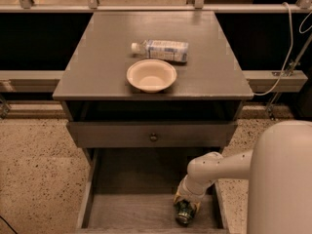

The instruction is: Pick green can from middle drawer and place on counter

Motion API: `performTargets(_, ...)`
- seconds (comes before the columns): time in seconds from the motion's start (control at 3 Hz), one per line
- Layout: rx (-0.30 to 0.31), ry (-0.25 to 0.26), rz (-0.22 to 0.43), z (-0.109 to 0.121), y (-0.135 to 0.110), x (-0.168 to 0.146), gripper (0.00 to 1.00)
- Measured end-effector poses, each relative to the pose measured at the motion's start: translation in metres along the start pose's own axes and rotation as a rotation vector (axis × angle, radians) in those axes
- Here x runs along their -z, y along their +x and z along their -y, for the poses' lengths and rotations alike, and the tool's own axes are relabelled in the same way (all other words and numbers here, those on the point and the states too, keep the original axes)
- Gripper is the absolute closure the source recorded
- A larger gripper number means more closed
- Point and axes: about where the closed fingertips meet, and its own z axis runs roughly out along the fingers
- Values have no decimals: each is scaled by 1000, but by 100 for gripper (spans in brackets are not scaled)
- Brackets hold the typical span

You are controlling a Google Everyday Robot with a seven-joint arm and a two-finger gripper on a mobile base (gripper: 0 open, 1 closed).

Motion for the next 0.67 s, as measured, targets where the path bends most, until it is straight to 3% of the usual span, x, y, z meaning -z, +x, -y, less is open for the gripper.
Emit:
performTargets(0.33,18,73,-9,4,-1,14,73)
performTargets(0.67,37,282,-40,41,-3,68,71)
